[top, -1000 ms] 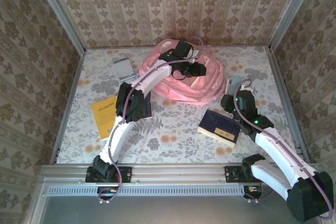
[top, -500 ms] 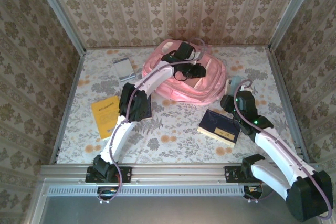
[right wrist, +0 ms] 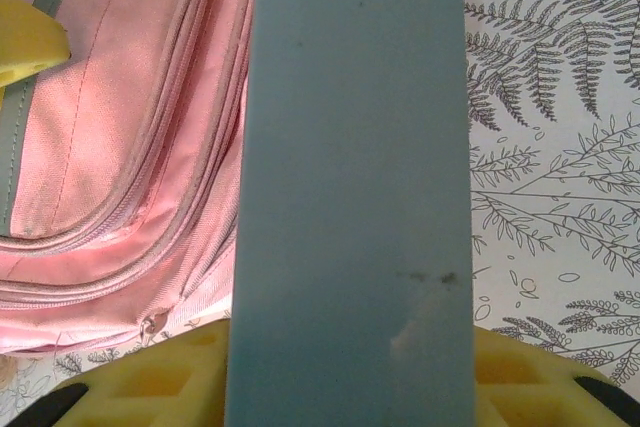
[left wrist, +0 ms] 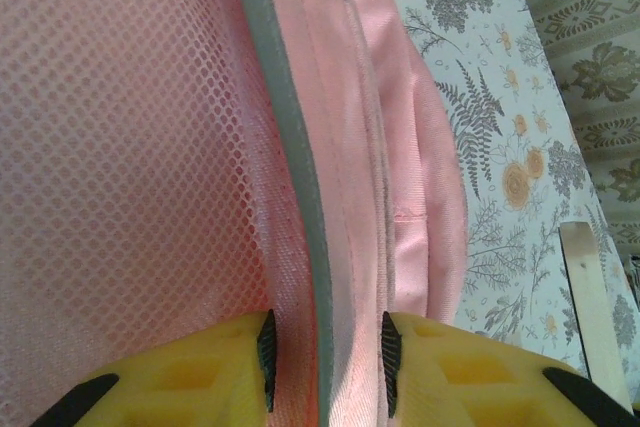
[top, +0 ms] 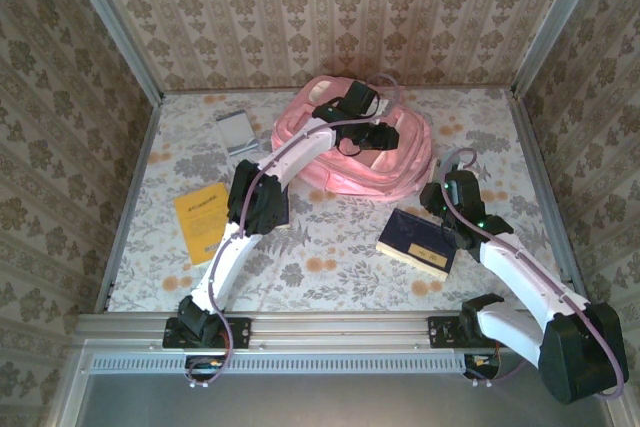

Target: Pack the student bag

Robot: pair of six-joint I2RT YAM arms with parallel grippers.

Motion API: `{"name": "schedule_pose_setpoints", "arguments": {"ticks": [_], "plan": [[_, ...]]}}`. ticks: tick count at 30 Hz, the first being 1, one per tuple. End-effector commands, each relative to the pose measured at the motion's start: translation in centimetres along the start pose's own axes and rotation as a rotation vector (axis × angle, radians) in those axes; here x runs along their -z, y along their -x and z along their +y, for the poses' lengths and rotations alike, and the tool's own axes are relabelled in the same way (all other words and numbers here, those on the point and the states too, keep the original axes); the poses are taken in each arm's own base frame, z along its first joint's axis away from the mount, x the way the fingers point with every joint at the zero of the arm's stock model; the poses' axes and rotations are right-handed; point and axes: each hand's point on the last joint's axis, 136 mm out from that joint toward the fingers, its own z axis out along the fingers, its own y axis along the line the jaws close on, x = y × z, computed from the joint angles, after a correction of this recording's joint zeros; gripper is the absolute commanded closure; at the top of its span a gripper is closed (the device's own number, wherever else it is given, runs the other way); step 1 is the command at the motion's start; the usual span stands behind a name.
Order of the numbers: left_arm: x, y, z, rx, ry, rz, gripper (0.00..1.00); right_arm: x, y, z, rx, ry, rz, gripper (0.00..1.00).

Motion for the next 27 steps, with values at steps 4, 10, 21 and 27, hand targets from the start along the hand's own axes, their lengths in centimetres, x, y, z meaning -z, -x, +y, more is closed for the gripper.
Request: {"name": "schedule_pose_setpoints", "arguments": {"ticks": [4, 10, 21, 27], "plan": [[2.3, 0.0, -3.4, -0.075, -0.026, -0.004, 0.71, 0.2, 2.0, 1.3, -0.026, 0.052, -0.062, 0.98], [1.8, -0.4, -3.5, -0.086, -0.031, 0.007, 0.8, -0.1, 1.7, 1.5, -0.033, 0.06, -0.053, 0.98], [-1.6, -2.1, -1.4, -0.076, 0.005, 0.072, 0.63, -1.3, 0.7, 1.4, -0.039, 0.056, -0.014, 0.98], [-1.6, -2.3, -0.1, -0.105, 0.076, 0.077, 0.98, -1.4, 0.5, 1.2, -0.041, 0.052, -0.006, 0.98]]}}
